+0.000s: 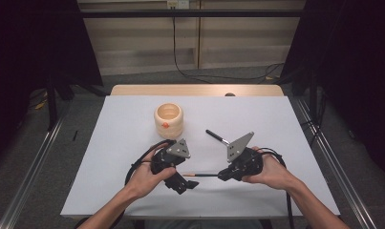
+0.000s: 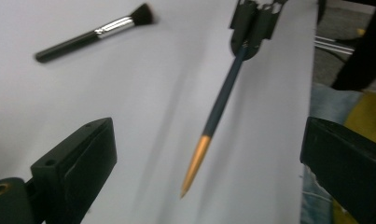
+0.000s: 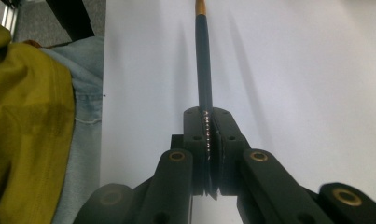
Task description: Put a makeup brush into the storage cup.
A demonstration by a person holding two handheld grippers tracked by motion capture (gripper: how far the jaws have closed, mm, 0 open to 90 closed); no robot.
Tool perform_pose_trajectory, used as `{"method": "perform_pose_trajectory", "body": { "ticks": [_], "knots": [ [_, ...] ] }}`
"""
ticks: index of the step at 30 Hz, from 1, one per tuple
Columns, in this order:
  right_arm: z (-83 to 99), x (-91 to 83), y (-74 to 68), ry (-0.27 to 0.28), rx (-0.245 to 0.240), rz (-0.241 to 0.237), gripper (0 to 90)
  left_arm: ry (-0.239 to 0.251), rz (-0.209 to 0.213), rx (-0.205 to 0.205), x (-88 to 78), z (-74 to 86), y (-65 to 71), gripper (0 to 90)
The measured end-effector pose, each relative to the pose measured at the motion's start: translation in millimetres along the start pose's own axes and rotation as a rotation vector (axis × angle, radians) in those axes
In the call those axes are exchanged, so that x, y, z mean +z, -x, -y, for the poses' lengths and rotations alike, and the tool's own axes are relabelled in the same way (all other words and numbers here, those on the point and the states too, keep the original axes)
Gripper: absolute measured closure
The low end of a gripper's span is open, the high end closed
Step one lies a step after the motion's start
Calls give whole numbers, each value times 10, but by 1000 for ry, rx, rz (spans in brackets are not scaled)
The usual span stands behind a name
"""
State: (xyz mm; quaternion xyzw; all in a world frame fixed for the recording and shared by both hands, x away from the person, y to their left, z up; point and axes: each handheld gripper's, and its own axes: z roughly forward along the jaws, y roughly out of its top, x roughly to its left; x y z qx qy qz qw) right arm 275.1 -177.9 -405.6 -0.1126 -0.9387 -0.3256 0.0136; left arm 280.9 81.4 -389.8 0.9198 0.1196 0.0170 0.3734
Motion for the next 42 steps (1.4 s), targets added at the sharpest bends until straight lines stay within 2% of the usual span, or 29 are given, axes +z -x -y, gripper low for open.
{"method": "perform_pose_trajectory", "body": {
  "ticks": [3,5,9,13,15,17,19,24,29,34,42],
  "knots": [
    [7,-47,-13,15,8,7,852,35,13,-19,-28,35,-17,39],
    [21,-52,-23,21,14,14,852,58,-9,-24,-49,55,-15,47],
    [50,-58,-21,55,31,22,852,84,-11,-42,-63,89,-15,41],
    [78,-41,-33,46,39,19,852,131,-51,-38,-101,125,-20,38],
    [122,-20,-40,48,44,22,852,151,-73,-49,-115,147,-23,38],
    [159,-35,-46,62,60,26,852,166,-76,-49,-125,172,-31,39],
    [191,-62,-47,85,69,29,852,174,-83,-50,-130,190,-24,38],
    [249,-114,-51,169,87,30,852,230,-85,-79,-126,213,-21,33],
    [241,-144,-62,249,98,18,851,266,-88,-82,-136,225,-21,32],
    [233,-152,-74,293,99,13,852,308,-74,-97,-167,247,-20,34],
    [228,-198,-105,357,98,36,852,360,-61,-126,-195,238,-26,45]
  ]
}}
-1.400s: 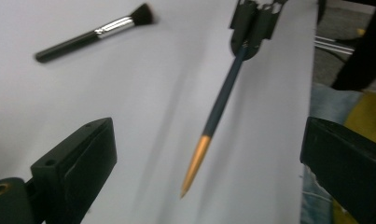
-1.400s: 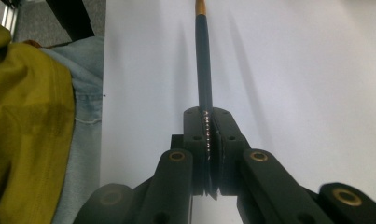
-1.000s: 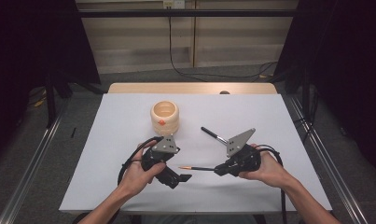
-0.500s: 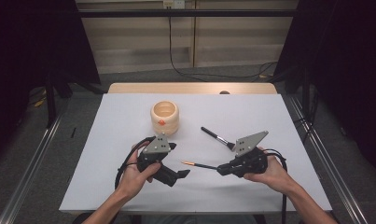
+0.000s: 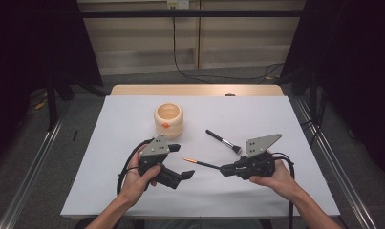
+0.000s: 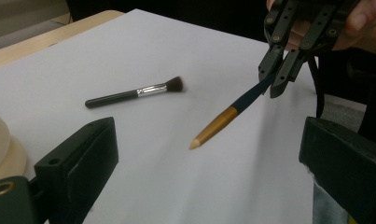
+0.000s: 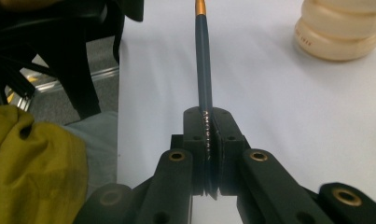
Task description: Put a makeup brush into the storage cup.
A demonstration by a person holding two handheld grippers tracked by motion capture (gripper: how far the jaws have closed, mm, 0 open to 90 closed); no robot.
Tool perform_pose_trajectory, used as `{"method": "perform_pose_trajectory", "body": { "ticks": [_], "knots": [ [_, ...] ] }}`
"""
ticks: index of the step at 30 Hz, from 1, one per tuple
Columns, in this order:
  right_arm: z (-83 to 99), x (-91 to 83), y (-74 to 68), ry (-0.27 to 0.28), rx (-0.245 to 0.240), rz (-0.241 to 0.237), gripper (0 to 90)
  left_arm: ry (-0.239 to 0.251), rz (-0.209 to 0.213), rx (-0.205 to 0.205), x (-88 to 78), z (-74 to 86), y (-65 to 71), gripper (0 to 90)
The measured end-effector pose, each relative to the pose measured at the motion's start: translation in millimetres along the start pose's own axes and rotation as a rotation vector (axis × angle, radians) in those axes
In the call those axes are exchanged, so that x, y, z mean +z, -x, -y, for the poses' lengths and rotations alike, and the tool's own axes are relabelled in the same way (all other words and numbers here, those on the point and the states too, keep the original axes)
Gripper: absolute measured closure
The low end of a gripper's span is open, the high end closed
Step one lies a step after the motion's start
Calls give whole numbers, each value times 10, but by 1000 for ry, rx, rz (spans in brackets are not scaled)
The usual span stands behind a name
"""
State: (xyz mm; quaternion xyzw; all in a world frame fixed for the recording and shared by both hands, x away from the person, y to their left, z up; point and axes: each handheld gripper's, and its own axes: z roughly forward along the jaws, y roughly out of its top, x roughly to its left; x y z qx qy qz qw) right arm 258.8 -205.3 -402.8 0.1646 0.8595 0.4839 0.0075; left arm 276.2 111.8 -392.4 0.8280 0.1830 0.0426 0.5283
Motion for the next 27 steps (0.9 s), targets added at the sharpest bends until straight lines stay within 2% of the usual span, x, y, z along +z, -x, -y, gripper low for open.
{"method": "perform_pose_trajectory", "body": {
  "ticks": [6,8,10,14,15,17,19,20,23,25,27],
  "knots": [
    [-28,-54,-30,73,-5,-7,852,49,2,-26,4,-22,1,56],
    [-41,-68,-40,95,-7,0,852,64,-8,-18,8,-28,11,56],
    [-50,-78,-41,113,-10,11,852,74,6,-16,13,-32,24,58],
    [-52,-84,-32,127,-7,23,852,98,45,-3,33,-45,62,65],
    [-53,-84,-31,129,-11,28,852,98,40,5,40,-52,75,65],
    [-61,-86,-37,136,-11,29,851,93,28,-7,70,-69,108,77],
    [-72,-85,-47,143,-15,30,851,92,37,-6,94,-78,130,90],
    [-77,-83,-49,144,-20,33,852,92,25,-2,105,-82,144,99],
    [-84,-78,-51,151,-21,35,851,87,28,7,131,-89,178,125],
    [-86,-77,-51,153,-23,39,852,96,32,14,137,-91,186,214],
    [-88,-76,-54,156,-26,37,852,104,21,12,138,-99,182,251]
  ]
}}
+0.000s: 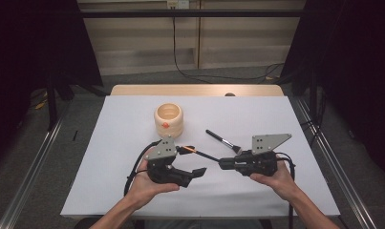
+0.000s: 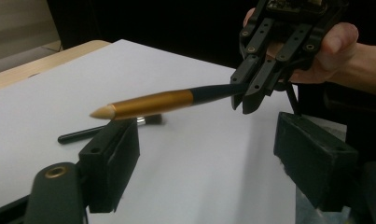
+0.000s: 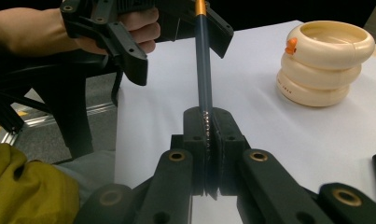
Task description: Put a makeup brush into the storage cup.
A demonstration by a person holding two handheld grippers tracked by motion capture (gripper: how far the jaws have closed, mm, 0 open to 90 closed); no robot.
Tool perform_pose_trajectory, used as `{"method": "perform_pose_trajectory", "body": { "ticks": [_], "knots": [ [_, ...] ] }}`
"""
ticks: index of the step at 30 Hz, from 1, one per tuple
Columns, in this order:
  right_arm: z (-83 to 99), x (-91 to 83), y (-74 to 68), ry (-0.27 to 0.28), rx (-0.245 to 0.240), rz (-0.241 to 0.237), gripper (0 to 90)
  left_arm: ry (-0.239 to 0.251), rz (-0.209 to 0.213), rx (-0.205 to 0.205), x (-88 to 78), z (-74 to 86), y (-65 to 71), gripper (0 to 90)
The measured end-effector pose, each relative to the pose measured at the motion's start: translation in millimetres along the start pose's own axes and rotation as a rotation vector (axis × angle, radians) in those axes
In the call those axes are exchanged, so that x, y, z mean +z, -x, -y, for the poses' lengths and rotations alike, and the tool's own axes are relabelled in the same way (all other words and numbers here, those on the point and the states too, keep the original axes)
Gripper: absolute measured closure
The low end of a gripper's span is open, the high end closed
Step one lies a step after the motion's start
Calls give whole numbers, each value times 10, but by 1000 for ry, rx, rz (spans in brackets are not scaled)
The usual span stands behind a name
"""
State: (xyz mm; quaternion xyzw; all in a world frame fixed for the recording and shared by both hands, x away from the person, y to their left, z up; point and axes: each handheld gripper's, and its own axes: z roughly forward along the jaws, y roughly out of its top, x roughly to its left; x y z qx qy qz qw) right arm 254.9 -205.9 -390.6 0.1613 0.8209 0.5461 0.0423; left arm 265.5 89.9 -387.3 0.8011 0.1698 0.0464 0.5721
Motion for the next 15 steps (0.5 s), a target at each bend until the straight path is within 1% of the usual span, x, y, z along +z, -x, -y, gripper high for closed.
{"method": "perform_pose_trajectory", "body": {
  "ticks": [2,3,4,5,7,8,9,10,12,13,15],
  "knots": [
    [1,5,-3,1,-1,-5,851,19,-19,-9,-2,-5,1,286],
    [2,7,-6,1,-2,-7,851,23,-13,-17,-5,-14,-8,295],
    [3,9,-7,3,-3,-8,852,26,1,-26,-9,-21,-15,322],
    [2,10,-8,4,-4,-9,851,31,-3,-28,-12,-26,-14,362],
    [-3,8,-12,6,-5,-5,851,42,11,-47,-18,-35,-18,385],
    [-4,9,-13,6,-7,-7,851,47,16,-53,-25,-39,-24,415],
    [-1,10,-13,5,-9,-9,851,59,28,-71,-29,-40,-29,459],
    [1,14,-15,6,-8,-12,851,62,34,-79,-36,-43,-39,481],
    [5,19,-16,3,-9,-14,851,64,38,-75,-46,-47,-47,537],
    [4,19,-15,7,-8,-19,851,70,41,-81,-51,-47,-51,551],
    [3,22,-15,8,-15,-23,851,72,60,-94,-63,-49,-64,586]
  ]
}}
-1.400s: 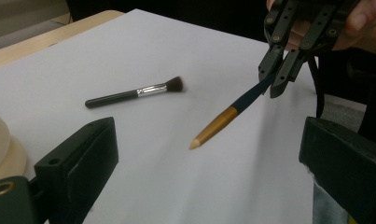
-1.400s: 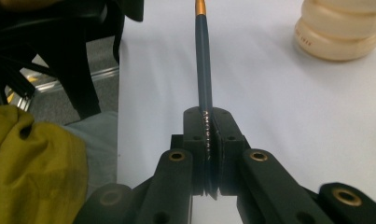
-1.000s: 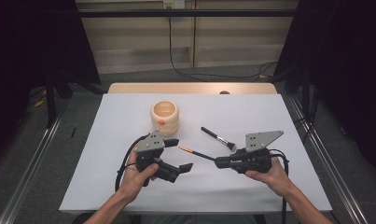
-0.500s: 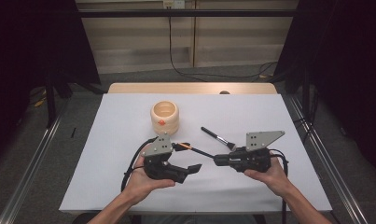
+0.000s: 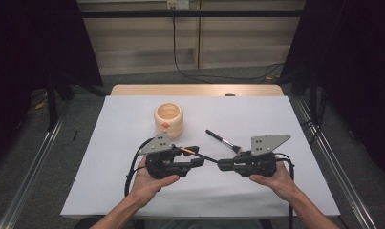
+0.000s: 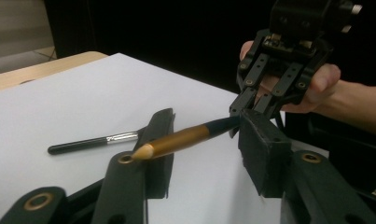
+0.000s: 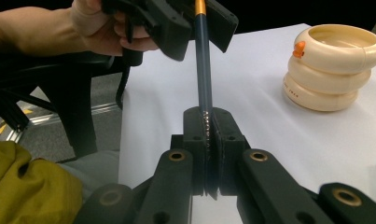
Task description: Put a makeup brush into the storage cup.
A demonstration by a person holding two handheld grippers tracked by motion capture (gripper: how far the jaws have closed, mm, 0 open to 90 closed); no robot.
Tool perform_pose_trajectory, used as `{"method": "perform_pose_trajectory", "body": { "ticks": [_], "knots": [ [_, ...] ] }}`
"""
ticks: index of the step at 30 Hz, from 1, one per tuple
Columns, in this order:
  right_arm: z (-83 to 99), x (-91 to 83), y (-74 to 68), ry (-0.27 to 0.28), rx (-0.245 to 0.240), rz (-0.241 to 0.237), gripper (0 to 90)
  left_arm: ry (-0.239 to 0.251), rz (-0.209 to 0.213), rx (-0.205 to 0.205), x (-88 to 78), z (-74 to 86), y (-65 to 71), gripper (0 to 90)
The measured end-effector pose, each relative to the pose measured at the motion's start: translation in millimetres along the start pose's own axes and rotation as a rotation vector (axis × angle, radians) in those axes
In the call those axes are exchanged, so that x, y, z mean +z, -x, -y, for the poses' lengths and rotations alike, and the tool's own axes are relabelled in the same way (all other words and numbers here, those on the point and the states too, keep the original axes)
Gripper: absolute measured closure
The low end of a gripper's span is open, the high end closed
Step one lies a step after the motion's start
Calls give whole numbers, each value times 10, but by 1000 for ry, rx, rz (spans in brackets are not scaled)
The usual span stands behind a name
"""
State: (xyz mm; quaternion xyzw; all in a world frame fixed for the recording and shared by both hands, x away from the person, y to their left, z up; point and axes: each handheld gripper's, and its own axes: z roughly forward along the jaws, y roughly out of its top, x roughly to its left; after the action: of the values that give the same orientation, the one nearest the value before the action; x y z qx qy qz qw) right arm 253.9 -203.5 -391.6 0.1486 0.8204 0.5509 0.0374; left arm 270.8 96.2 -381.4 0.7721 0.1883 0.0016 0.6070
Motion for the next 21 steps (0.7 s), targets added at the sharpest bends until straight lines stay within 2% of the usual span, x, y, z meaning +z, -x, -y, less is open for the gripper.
{"method": "perform_pose_trajectory", "body": {
  "ticks": [4,10,16,21],
  "knots": [
    [11,11,8,11,-5,-28,851,9,39,-14,-28,-11,-23,669],
    [7,10,7,26,-14,-58,848,14,115,-41,-69,-29,-40,739],
    [27,23,16,15,-25,-80,825,8,190,-51,-75,-42,-20,820],
    [34,19,29,14,-28,-95,816,-4,193,-24,-71,-67,16,833]
  ]
}}
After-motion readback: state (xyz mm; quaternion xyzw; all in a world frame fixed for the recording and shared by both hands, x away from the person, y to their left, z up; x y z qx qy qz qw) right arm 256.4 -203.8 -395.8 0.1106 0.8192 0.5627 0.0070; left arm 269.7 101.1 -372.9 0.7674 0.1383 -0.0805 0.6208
